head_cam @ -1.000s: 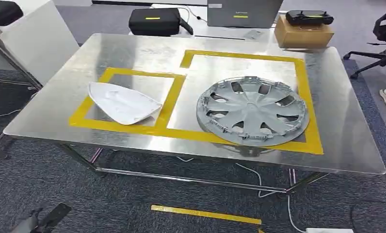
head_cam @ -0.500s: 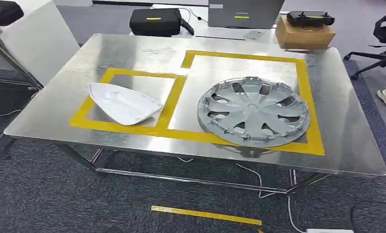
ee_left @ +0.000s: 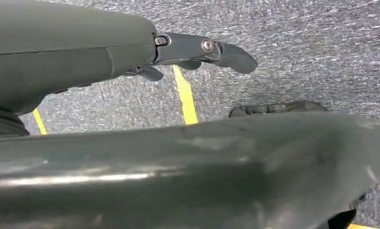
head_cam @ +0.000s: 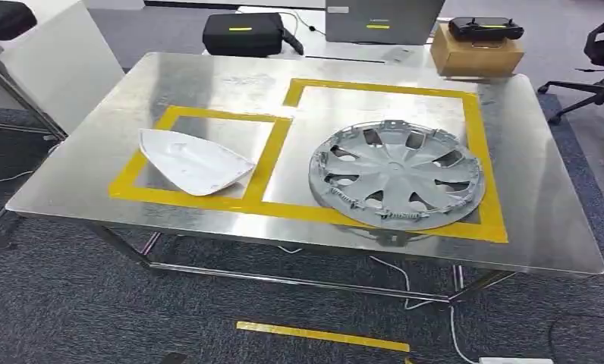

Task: Take the parts from the cabinet and place them on the table.

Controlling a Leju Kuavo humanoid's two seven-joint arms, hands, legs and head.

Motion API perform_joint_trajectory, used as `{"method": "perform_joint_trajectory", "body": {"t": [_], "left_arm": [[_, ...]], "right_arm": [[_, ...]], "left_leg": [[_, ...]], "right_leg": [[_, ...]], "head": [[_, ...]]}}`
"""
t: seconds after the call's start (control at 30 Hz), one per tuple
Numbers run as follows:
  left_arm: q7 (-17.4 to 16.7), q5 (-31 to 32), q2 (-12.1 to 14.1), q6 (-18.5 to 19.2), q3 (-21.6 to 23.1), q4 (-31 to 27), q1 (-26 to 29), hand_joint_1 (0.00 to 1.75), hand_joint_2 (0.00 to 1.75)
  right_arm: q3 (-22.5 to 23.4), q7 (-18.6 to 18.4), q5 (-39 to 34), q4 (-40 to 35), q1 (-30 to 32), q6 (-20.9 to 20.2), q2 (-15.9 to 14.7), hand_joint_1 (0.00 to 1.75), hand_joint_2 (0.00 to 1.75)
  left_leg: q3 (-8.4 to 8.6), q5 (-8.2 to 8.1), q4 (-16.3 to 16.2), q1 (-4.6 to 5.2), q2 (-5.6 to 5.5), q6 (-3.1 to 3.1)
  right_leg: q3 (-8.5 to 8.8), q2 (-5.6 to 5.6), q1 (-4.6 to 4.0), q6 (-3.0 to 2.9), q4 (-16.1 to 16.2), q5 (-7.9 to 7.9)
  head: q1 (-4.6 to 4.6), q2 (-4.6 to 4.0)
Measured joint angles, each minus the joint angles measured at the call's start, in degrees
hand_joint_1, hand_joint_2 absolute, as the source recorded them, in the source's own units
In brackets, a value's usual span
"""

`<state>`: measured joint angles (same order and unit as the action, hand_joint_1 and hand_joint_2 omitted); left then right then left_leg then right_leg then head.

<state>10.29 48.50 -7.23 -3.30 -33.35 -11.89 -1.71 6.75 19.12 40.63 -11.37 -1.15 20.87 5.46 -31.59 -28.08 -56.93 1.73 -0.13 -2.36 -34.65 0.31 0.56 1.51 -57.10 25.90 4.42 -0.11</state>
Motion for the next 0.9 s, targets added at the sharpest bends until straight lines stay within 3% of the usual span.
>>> {"method": "perform_joint_trajectory", "body": {"t": [0.6, 0.63, 0.67, 0.7, 0.73, 0.83, 0.87, 0.9], "left_arm": [[-0.5, -0.2, -0.3, 1.2, -1.3, 0.0, 0.0, 0.0, 0.0], [-0.7, -0.2, -0.2, 1.4, -1.3, 0.0, 0.0, 0.0, 0.0], [-0.8, -0.2, -0.2, 1.6, -1.3, 0.0, 0.0, 0.0, 0.0], [-0.9, -0.3, -0.2, 1.8, -1.3, 0.0, 0.0, 0.0, 0.0], [-1.1, -0.3, -0.3, 1.9, -1.4, 0.0, -0.1, 0.0, 0.0], [-1.4, -0.3, -0.3, 2.1, -1.4, 0.0, -0.1, 0.0, 0.0], [-1.5, -0.3, -0.3, 2.1, -1.4, 0.0, -0.1, 0.0, 0.0], [-1.5, -0.3, -0.3, 2.1, -1.5, 0.0, -0.1, 0.0, 0.0]], "right_arm": [[0.0, 0.1, 0.2, 0.2, 0.1, 0.0, 0.0, 0.0, 0.0], [0.0, 0.1, 0.2, 0.2, 0.1, 0.0, 0.0, 0.0, 0.0], [0.0, 0.1, 0.2, 0.2, 0.1, 0.0, 0.0, 0.0, 0.0], [0.0, 0.1, 0.2, 0.2, 0.1, 0.0, 0.0, 0.0, 0.0], [0.0, 0.1, 0.2, 0.2, 0.1, 0.0, -0.1, 0.0, 0.0], [0.1, 0.0, 0.2, 0.2, 0.1, -0.2, -0.2, 0.0, 0.0], [0.2, 0.1, 0.2, 0.2, 0.2, -0.2, -0.2, 0.0, 0.0], [0.2, 0.1, 0.2, 0.2, 0.3, -0.2, -0.2, 0.0, 0.0]], "left_leg": [[0.01, -0.01, 0.0, 0.0, 0.0, -0.01], [0.07, -0.15, -0.3, 0.33, 0.0, -0.72], [0.54, 0.42, 0.9, 0.2, -0.03, -1.34], [1.65, 1.59, 2.7, -0.5, 0.05, -1.43], [1.99, 1.93, 3.1, -0.44, 0.1, -1.72], [1.8, 2.14, 3.2, -0.53, 0.11, -1.76], [1.66, 2.15, 3.1, -0.54, 0.12, -1.75], [1.56, 2.1, 2.9, -0.61, 0.11, -1.62]], "right_leg": [[0.02, 0.0, 0.0, 0.02, 0.0, 0.01], [0.25, -0.14, 0.31, 0.75, 0.6, -0.42], [0.74, -0.13, 0.15, 1.12, 1.2, -0.69], [0.43, -0.13, 0.13, 1.1, 0.9, -0.22], [0.19, -0.12, -0.06, 1.14, -0.3, 1.28], [-4.86, -0.09, 0.25, 1.36, -13.3, 8.51], [-5.99, -0.13, 0.29, 1.58, -16.4, 9.44], [-5.6, -0.17, 0.49, 1.74, -16.0, 8.76]], "head": [[0.0, 0.0], [0.07, 0.0], [0.09, 0.0], [0.0, 0.0], [-0.11, 0.0], [-0.17, 0.0], [-0.2, 0.0], [-0.22, 0.0]]}}
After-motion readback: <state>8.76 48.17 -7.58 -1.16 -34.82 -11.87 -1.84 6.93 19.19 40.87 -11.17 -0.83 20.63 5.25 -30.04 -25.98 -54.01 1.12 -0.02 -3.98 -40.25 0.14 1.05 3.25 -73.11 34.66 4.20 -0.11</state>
